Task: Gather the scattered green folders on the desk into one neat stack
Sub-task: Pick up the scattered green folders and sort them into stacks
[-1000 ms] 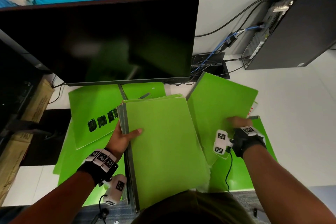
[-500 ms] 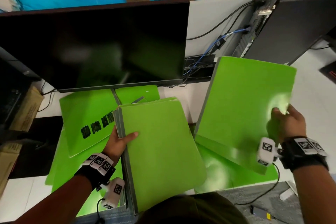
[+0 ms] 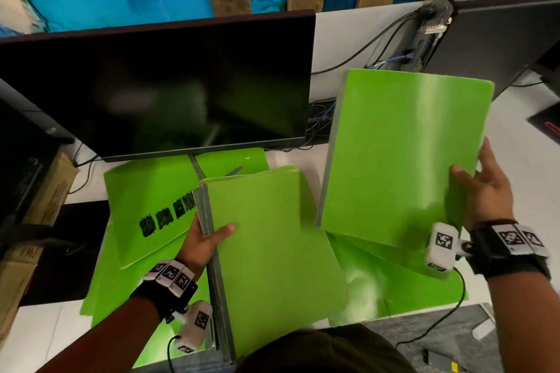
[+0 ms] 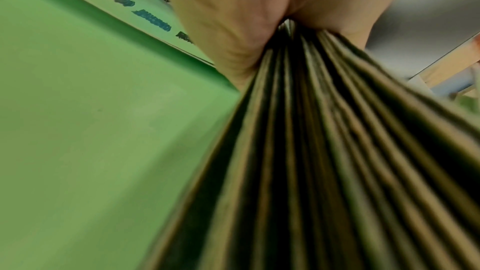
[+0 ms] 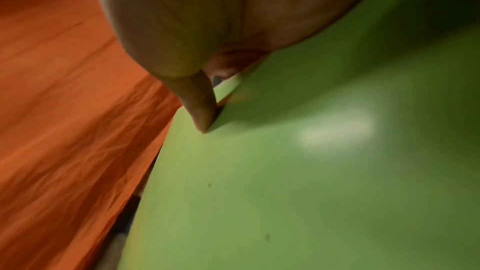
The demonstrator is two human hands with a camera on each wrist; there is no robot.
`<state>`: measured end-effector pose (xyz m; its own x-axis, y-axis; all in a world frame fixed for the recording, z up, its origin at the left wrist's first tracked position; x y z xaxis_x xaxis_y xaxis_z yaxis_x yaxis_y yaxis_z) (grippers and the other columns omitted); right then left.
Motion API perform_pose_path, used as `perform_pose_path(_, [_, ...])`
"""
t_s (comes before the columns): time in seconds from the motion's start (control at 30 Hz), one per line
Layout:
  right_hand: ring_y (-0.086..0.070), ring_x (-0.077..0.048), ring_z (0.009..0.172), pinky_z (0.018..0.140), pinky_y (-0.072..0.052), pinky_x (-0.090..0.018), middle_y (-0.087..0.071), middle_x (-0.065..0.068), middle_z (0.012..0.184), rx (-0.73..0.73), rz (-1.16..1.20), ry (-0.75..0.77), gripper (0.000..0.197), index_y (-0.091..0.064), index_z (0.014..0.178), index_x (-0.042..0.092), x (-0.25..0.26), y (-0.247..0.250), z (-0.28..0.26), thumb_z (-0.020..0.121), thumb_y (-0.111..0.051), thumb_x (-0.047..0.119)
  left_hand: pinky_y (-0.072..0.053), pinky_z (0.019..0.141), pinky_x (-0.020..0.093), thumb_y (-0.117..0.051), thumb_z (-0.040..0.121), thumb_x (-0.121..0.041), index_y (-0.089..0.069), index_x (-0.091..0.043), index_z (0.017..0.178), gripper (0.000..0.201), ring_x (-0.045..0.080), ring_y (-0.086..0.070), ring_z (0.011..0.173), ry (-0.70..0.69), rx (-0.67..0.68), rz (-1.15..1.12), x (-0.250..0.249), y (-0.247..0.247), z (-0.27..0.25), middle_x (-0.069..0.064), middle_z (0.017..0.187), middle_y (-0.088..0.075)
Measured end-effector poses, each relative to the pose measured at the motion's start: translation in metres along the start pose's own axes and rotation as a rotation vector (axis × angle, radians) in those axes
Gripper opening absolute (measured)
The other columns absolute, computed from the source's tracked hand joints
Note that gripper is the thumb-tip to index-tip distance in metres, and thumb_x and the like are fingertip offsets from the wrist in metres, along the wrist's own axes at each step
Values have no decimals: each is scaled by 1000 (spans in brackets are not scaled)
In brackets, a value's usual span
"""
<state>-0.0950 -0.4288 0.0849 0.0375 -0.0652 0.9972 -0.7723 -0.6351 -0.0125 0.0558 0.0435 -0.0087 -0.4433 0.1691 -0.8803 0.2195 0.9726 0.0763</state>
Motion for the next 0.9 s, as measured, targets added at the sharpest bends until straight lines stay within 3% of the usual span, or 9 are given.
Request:
perform_pose_path(0.07, [-69, -4, 83, 84, -54, -30, -72, 20, 101, 17, 50, -44, 68, -42, 142, 31, -1, -14, -3, 86, -58, -5, -50, 84, 29, -71, 81, -5, -47, -24, 129, 57, 6, -64, 95, -5, -1, -12, 0, -1, -1, -8, 109, -66])
perform_pose_path(0.13, [-69, -8, 88, 83, -55, -31, -71, 17, 106, 70, 51, -107, 85, -40, 143, 30, -3, -32, -11, 67, -75, 18, -49, 82, 28, -70, 82, -5, -48, -27, 123, 52, 0, -64, 89, -12, -9, -12, 1, -1, -2, -12, 105, -65])
perform_pose_path(0.23, [-68, -15, 99, 84, -55, -31, -67, 5, 121, 109, 44, -138, 97, -42, 142, 32, -8, -44, -20, 51, -76, 38, -47, 79, 25, -67, 85, -4, -50, -31, 113, 43, -6, -65, 78, -20, -24, -22, 2, -2, -4, -14, 100, -64])
perform_pose_path(0.37, [-67, -14, 96, 83, -55, -29, -63, -5, 128, 111, 19, -74, 63, -42, 143, 28, -9, -35, -19, 88, -59, 2, -46, 76, 21, -65, 87, -8, -46, -29, 120, 43, -7, -62, 78, -28, -40, -10, 3, -3, -4, -18, 98, -61])
perform_pose_path(0.47, [-67, -21, 96, 83, -56, -35, -67, -4, 121, 107, 72, -93, 61, -50, 137, 31, -5, -23, -22, 84, -61, 2, -47, 68, 15, -63, 88, -7, -46, -26, 120, 40, -10, -62, 73, -35, -54, 1, 3, -3, -2, -17, 97, -61])
perform_pose_path(0.53, [-66, -26, 101, 86, -54, -42, -66, -7, 122, 92, 133, -140, 66, -50, 136, 32, -9, -16, -23, 76, -65, 11, -44, 81, 24, -63, 89, -9, -45, -27, 122, 42, -3, -59, 83, -33, -58, 10, 2, -4, -2, -18, 98, -59])
perform_pose_path(0.7, [-60, -37, 112, 89, -50, -53, -60, -17, 129, 133, 167, -249, 58, -47, 140, 25, -39, -23, -28, 90, -47, -5, -41, 98, 35, -67, 87, -19, -43, -25, 135, 53, 20, -56, 111, -5, -46, 43, 9, 2, 5, -3, 120, -60])
perform_pose_path(0.8, [-59, -38, 113, 89, -52, -51, -63, -15, 126, 168, 201, -269, 59, -46, 140, 24, -36, -35, -32, 90, -46, -6, -39, 105, 42, -70, 84, -26, -39, -23, 142, 65, 23, -53, 119, 3, -45, 46, 11, 5, 5, 0, 131, -56])
perform_pose_path(0.9, [-60, -36, 114, 91, -51, -50, -62, -15, 127, 188, 185, -216, 61, -44, 142, 22, -18, -39, -32, 90, -46, -10, -39, 101, 35, -67, 87, -19, -40, -25, 137, 57, 20, -53, 114, -7, -44, 24, 14, 6, 4, -2, 124, -56])
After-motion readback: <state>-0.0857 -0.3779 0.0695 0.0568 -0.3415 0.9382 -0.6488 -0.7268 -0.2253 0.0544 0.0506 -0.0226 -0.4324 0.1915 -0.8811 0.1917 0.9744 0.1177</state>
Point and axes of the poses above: each hand's wrist, its own z-axis towards the middle knuckle, its own y-axis out of the back of the hand, x = y × z, the point moved 5 cm from there along z, towards the middle knuckle
